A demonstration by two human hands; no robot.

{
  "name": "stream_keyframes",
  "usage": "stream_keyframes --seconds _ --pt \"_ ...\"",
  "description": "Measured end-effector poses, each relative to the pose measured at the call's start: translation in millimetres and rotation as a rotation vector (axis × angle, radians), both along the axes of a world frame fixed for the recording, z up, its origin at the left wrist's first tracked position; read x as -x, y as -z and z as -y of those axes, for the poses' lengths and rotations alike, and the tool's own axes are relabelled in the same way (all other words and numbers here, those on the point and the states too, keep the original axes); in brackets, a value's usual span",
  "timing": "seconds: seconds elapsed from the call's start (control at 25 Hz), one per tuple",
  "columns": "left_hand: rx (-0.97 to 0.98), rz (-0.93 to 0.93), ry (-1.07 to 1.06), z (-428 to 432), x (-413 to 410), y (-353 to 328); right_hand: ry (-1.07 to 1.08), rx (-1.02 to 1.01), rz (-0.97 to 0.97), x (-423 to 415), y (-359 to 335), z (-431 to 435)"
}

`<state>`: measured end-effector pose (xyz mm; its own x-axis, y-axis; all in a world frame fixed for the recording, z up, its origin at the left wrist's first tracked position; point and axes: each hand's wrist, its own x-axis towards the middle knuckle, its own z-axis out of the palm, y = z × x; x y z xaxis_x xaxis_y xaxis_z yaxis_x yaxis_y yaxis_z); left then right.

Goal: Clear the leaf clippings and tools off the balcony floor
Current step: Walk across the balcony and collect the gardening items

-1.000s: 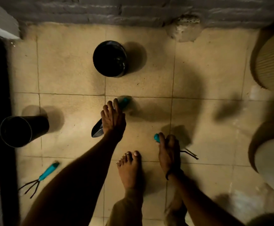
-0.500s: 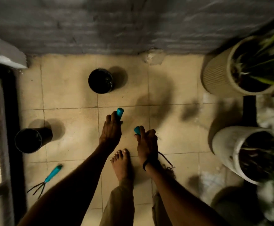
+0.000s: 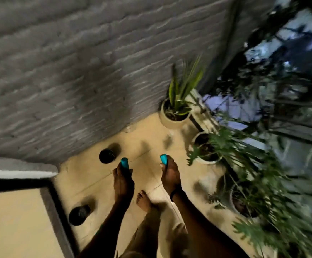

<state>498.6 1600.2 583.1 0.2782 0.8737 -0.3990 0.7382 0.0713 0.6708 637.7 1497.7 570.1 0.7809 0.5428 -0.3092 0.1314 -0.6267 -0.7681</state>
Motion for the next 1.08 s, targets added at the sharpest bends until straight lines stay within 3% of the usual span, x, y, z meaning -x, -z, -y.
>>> stream_keyframes --seconds 0.16,0.36,0.64,1.08 --pt "-0.042 0.126 0.208 60 -8 -56 0.223 -0.033 0.06 6 -79 104" --pt "-0.062 0.187 0.583 187 -17 -108 0.559 -0.029 0.172 48 -126 257" --pt "-0.076 0.201 1.185 402 -15 -131 1.099 -0.006 0.125 149 -139 479" --pt "0.035 0.251 1.779 735 -41 -148 1.697 0.049 0.078 221 -146 749"
